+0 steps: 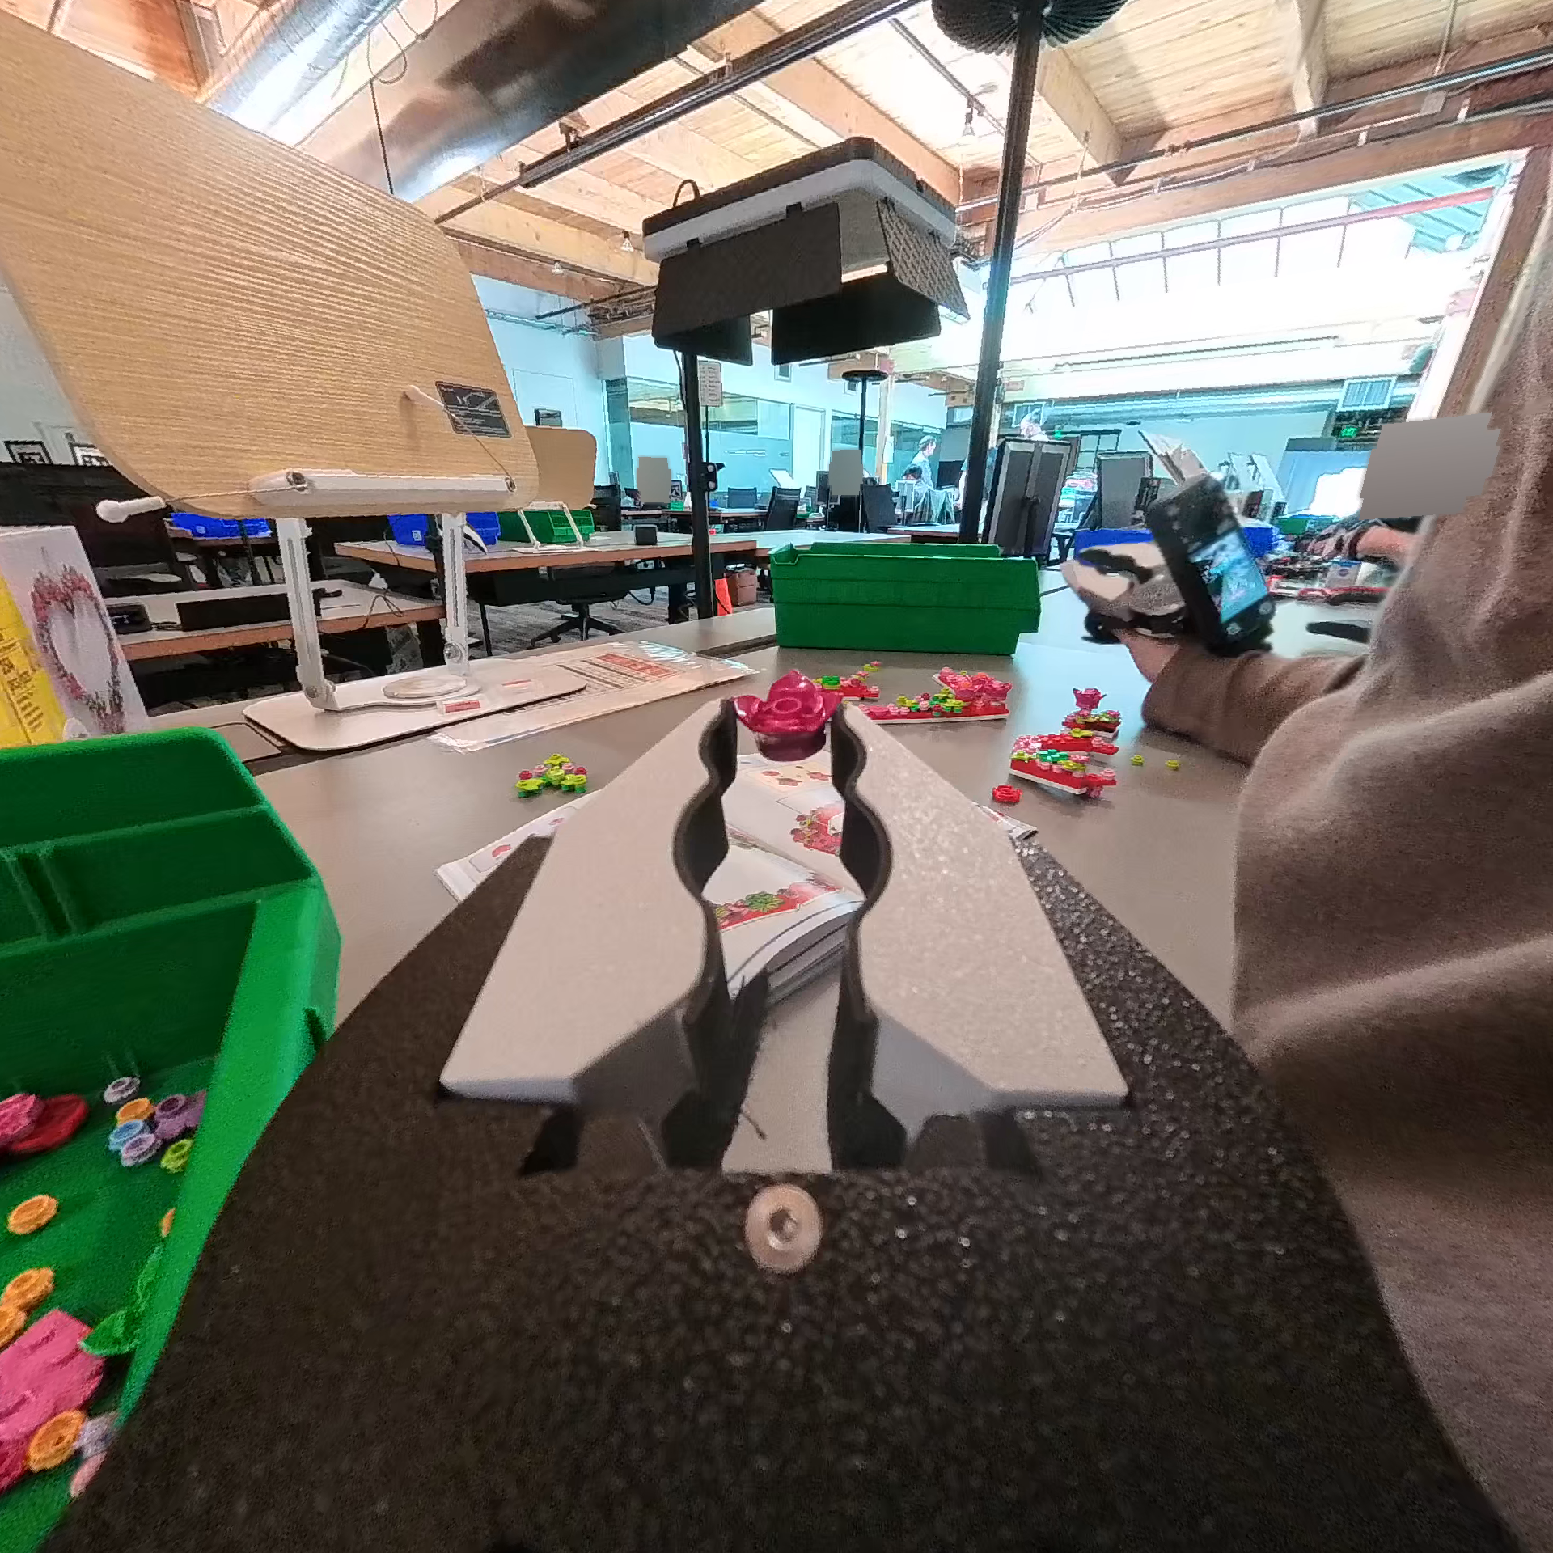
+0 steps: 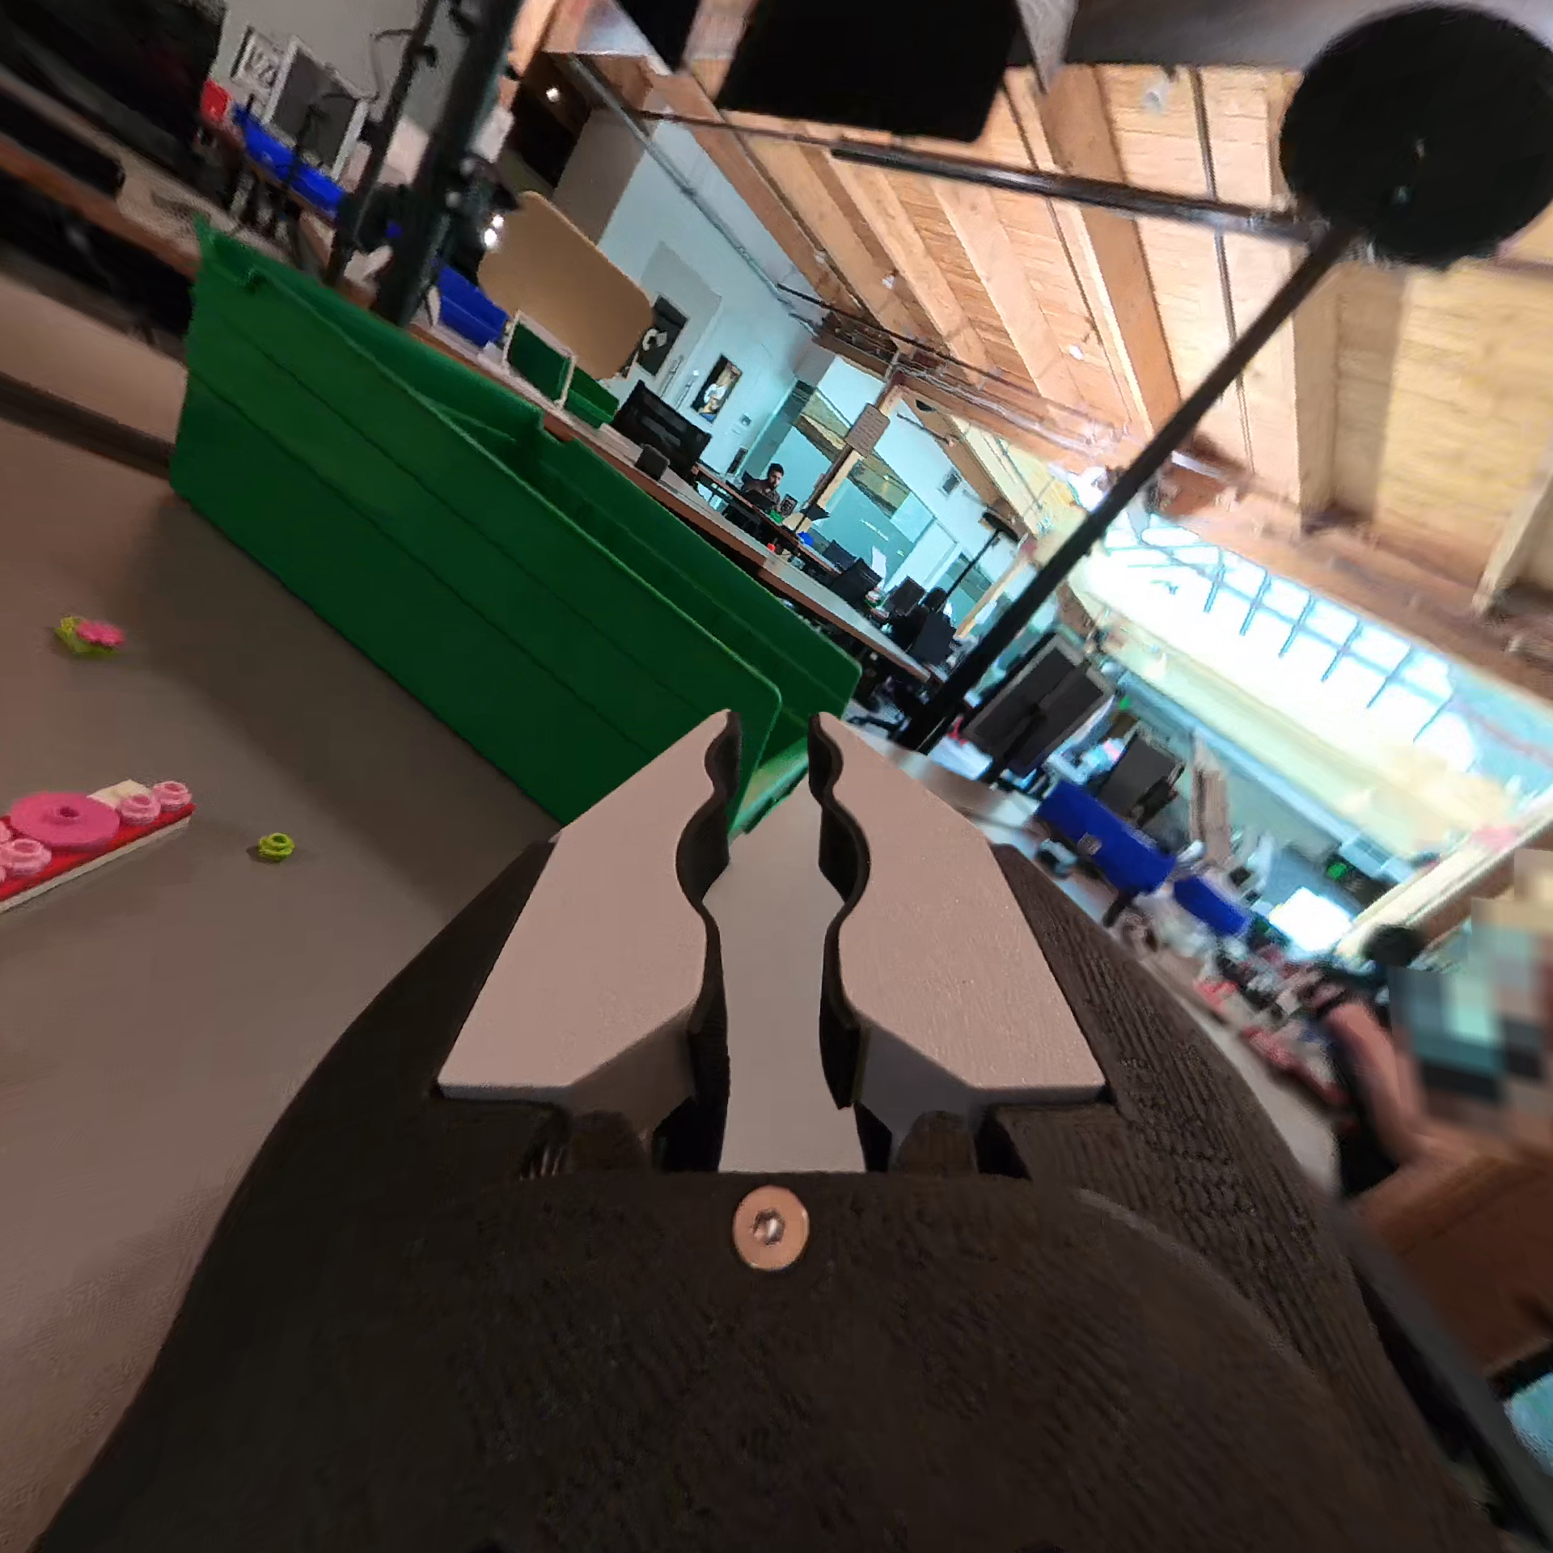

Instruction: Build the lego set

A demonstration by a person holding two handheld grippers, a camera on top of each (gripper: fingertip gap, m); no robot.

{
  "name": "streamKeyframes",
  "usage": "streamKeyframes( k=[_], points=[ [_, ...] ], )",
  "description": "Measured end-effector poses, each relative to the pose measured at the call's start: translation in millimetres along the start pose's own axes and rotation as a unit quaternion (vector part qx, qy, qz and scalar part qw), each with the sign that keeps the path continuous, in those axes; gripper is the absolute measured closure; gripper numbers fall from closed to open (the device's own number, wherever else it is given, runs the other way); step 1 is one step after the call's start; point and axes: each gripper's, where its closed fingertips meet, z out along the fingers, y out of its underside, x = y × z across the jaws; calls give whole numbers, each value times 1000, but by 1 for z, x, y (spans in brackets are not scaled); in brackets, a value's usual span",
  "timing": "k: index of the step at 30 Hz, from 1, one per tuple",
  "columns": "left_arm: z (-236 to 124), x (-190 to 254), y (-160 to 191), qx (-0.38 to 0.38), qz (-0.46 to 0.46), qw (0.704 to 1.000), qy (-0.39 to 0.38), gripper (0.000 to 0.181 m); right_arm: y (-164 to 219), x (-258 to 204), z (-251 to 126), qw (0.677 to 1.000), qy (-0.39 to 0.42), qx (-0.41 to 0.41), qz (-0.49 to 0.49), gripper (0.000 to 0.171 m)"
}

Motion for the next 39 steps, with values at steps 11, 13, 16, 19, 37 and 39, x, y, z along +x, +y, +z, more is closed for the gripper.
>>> streamKeyframes(
  k=[11, 13, 16, 19, 37, 39],
  points=[
    [3, 10, 6, -18, 31, 999, 16, 161, -308, -233, -158, 809, -504, 288, -90, 160],
    [3, 14, 7, -21, 42, 999, 24, 162, -333, -288, -229, 716, -622, 302, -96, 161],
    [4, 23, 7, -22, 57, 997, 43, 162, -359, -338, -323, 571, -754, 307, -109, 165],
    [4, 28, 8, -23, 67, 996, 53, 162, -379, -371, -389, 464, -810, 321, -161, 165],
    [3, 33, 9, -26, 51, 996, 74, 162, -301, -470, -443, 188, -799, 216, -529, 161],
    [3, 32, 8, -25, 48, 996, 75, 162, -297, -465, -445, 158, -795, 231, -539, 163]
  ],
)
